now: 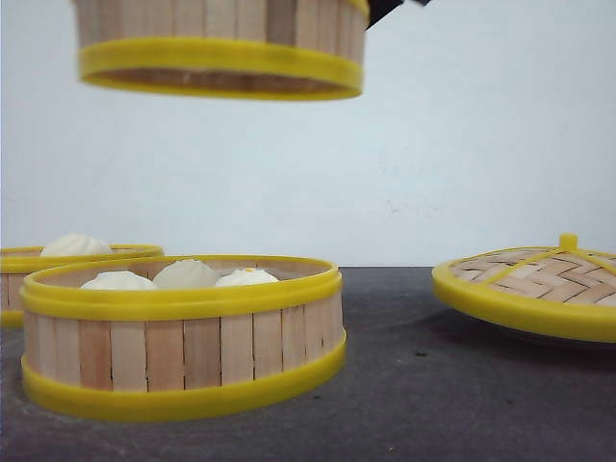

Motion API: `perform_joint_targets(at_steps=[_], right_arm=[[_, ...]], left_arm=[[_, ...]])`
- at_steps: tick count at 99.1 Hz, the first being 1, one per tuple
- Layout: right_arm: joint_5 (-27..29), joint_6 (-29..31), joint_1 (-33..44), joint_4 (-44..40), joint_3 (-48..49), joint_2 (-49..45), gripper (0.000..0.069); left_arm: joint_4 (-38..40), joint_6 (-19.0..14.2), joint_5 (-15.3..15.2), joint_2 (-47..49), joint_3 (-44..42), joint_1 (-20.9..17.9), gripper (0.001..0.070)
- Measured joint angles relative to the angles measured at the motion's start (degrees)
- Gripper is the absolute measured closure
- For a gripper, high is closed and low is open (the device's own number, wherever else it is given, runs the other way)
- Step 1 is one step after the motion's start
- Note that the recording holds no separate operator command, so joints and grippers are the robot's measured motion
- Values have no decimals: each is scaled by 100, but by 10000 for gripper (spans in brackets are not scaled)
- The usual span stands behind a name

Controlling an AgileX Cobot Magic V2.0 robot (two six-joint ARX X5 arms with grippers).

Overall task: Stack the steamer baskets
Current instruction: 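Lift the basket with the right gripper and carry it over the nearest basket, then lower the basket onto the nearest basket and open the right gripper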

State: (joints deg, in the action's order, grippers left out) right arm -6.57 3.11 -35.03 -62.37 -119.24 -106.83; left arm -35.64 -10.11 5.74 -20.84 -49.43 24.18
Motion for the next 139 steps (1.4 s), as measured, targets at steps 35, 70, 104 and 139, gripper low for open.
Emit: perform_joint_targets(at_steps=[35,70,104,139], right_arm=[[166,-42,-249,629,916,-232,668],[181,-24,-284,1469,2050,-262,668],[166,11,-358,1499,2109,-262,668],[227,9,-398,1342,2116,-262,668]], left_arm=[[-15,0,0,0,0,0,353],[-15,0,0,0,0,0,353],[-15,0,0,0,0,0,353],[-15,0,0,0,0,0,353]])
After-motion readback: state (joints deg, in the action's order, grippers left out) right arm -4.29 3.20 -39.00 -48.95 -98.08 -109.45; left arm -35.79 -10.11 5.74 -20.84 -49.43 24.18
